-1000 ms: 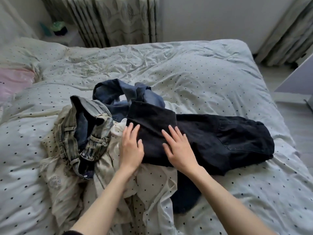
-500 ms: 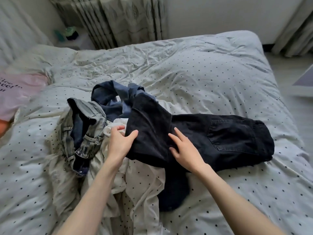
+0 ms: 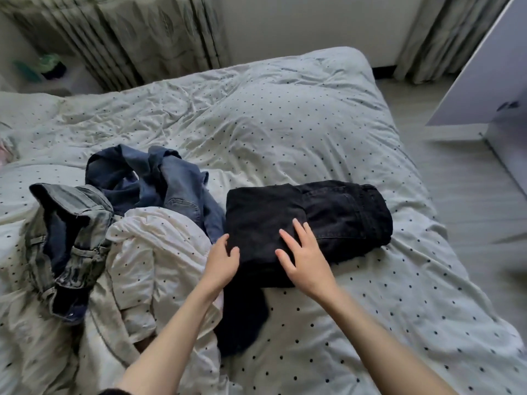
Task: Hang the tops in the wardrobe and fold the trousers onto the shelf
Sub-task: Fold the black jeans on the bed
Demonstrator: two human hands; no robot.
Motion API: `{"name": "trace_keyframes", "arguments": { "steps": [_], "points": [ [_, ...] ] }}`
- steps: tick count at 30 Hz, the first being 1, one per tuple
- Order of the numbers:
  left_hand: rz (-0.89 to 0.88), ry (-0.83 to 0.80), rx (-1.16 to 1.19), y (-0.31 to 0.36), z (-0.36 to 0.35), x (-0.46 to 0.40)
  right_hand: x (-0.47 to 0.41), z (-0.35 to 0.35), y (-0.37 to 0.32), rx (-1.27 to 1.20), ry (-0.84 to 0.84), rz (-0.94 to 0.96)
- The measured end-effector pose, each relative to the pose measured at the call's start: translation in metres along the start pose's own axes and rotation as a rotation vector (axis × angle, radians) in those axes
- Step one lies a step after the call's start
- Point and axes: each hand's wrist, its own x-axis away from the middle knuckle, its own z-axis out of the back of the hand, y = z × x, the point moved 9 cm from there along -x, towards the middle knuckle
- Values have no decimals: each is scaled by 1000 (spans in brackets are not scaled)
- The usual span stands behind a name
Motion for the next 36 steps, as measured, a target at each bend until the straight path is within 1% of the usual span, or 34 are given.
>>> {"name": "trace_keyframes", "arguments": {
  "steps": [1, 3, 6, 8, 10, 12, 14, 17, 20, 22, 25, 27, 29, 31, 32, 34, 36],
  "points": [
    [69, -32, 10, -14, -4, -5, -1, -4, 4, 73, -7, -6],
    [132, -52, 31, -29, -8, -12, -5, -6, 11, 181, 4, 4],
    [152, -14, 68, -31, -11, -23, -5, -13, 23, 328, -23, 46],
    [156, -45, 75, -28, -19, -26, -2, -16, 33, 361, -49, 46],
    [179, -69, 108, -31, -24, -26, -2, -16, 38, 362, -61, 49],
    [218, -66, 221, -35, -25, -25, -3, -15, 38, 334, -68, 65],
    [247, -80, 359, -33, -26, -25, 0, -11, 38, 233, -64, 75],
    [239, -116, 455, -19, -31, -19, 6, -4, 45, 78, -78, 21],
    [252, -51, 513, -7, -21, -4, 9, 5, 41, 91, -84, -35],
    [222, -31, 505, 4, -13, 12, 15, 10, 28, 94, -79, -42],
    [175, -36, 458, 18, 1, 37, 32, 11, 8, -21, -102, -64],
    [102, -20, 389, 35, 19, 53, 44, 11, -4, -94, -113, -66],
    [-17, 38, 192, 68, 43, 65, 50, 12, -18, -198, -129, -44],
    [-110, 102, -64, 104, 62, 74, 51, 12, -31, -378, -156, -32],
    [-152, 120, -148, 120, 68, 76, 48, 13, -36, -469, -178, -29],
    [-197, 122, -220, 144, 70, 74, 41, 15, -37, -653, -215, -70],
    [-175, 85, -187, 151, 53, 66, 37, 20, -21, -921, -223, -182]
  ]
}}
